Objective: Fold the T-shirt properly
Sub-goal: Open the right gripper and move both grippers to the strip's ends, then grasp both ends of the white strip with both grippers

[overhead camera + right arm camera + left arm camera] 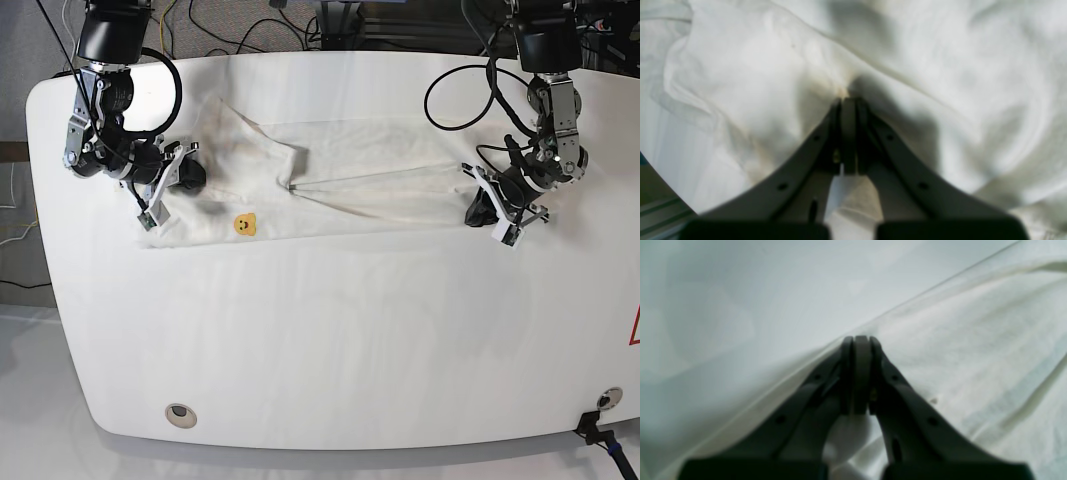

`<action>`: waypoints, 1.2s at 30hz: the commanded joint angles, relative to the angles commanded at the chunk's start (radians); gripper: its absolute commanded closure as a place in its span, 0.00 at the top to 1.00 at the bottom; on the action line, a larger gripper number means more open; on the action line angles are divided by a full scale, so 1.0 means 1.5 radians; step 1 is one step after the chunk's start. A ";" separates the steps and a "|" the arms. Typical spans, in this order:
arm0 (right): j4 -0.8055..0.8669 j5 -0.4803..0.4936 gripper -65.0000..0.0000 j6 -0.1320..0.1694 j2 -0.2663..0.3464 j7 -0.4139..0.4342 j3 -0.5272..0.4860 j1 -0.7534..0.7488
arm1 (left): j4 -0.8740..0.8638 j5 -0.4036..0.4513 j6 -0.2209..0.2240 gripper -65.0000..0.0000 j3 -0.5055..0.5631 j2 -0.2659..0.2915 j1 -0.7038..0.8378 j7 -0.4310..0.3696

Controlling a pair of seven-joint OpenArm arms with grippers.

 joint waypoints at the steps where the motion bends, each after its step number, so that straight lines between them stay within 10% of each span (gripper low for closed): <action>1: 0.000 0.000 0.00 0.000 0.000 0.000 0.000 0.000 | 0.016 0.000 0.000 0.00 -0.002 0.000 0.000 0.000; 14: -0.002 -0.002 0.00 0.001 -0.013 0.000 0.000 -0.003 | 0.248 -0.001 0.000 0.00 -0.034 0.000 0.145 0.075; 36: -0.002 -0.002 0.00 0.001 -0.014 0.000 -0.001 -0.011 | 0.090 -0.002 0.000 0.00 -0.039 0.018 0.136 0.073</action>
